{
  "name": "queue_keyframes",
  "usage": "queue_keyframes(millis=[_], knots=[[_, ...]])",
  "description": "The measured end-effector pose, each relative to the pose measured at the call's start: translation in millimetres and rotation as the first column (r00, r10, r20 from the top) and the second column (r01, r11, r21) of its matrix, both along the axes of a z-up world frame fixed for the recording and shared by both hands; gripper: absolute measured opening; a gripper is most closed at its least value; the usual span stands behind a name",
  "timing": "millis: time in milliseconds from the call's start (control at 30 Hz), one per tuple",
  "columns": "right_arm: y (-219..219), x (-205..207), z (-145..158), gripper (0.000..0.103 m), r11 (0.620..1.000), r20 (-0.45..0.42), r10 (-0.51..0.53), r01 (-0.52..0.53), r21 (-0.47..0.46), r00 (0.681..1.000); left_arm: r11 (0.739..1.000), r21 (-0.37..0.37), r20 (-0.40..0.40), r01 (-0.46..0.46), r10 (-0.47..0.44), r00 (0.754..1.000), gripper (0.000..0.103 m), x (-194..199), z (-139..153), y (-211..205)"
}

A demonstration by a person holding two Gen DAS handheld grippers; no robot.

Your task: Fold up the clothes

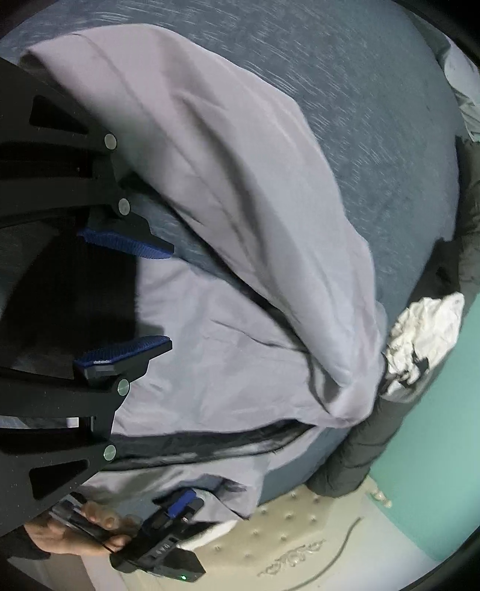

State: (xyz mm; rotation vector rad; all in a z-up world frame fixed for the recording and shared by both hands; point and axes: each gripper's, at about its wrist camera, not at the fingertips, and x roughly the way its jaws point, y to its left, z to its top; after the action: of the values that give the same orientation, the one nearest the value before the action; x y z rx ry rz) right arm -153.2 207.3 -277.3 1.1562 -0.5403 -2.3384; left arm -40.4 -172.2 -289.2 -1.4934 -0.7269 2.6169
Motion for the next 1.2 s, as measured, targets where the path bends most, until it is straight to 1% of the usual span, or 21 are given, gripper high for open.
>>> queue_keyframes(millis=[67,167,300,367,400,467,567,667,800,967,1067,1133,1200], knots=[[3,0,-3,0.043,1.0,0.009,0.0,0.0,-0.028,1.0,1.0,-0.009,0.016,-0.004,0.004,1.0,0.047,5,-3,0],[1,3,-6,0.043,0.998,0.019,0.02,-0.019,-0.06,1.0,1.0,0.008,0.035,-0.012,0.012,0.999,0.047,13,-6,-1],[5,5,-7,0.043,0.997,0.015,0.019,-0.017,-0.074,1.0,0.998,0.052,0.059,-0.031,0.028,0.998,0.047,16,-11,-3],[8,6,-9,0.043,0.996,0.022,0.01,-0.008,-0.087,1.0,0.996,0.088,0.065,-0.036,0.03,0.997,0.047,16,-13,-4],[10,7,-9,0.043,0.996,0.025,0.006,-0.003,-0.094,1.0,0.994,0.105,0.069,-0.038,0.031,0.997,0.044,16,-14,-4],[13,8,-9,0.043,0.995,0.028,-0.002,0.005,-0.102,1.0,0.995,0.101,0.07,-0.021,0.014,0.997,0.026,15,-12,0],[16,9,-7,0.043,0.994,0.024,-0.009,0.011,-0.112,1.0,0.997,0.079,0.06,-0.001,-0.004,0.998,0.018,19,-2,6],[17,10,-6,0.043,0.994,0.024,-0.012,0.014,-0.109,1.0,0.997,0.067,0.037,0.028,-0.031,0.999,0.014,29,13,12],[19,12,-9,0.043,0.994,0.038,-0.017,0.021,-0.111,0.999,0.995,0.048,-0.007,0.083,-0.083,0.997,0.013,49,39,25],[19,15,-8,0.043,0.993,0.052,-0.014,0.02,-0.112,0.999,0.992,0.053,-0.043,0.116,-0.114,0.993,0.013,77,63,32],[17,19,-6,0.043,0.995,0.064,-0.002,0.008,-0.099,0.998,0.992,0.03,-0.02,0.119,-0.118,0.993,0.013,83,61,35],[20,23,-4,0.043,0.995,0.083,0.0,0.009,-0.098,0.997,0.992,0.027,0.003,0.119,-0.12,0.993,0.013,85,54,34],[24,28,2,0.043,0.996,0.093,0.012,-0.004,-0.09,0.996,0.993,0.041,0.012,0.113,-0.114,0.993,0.013,84,47,30]])
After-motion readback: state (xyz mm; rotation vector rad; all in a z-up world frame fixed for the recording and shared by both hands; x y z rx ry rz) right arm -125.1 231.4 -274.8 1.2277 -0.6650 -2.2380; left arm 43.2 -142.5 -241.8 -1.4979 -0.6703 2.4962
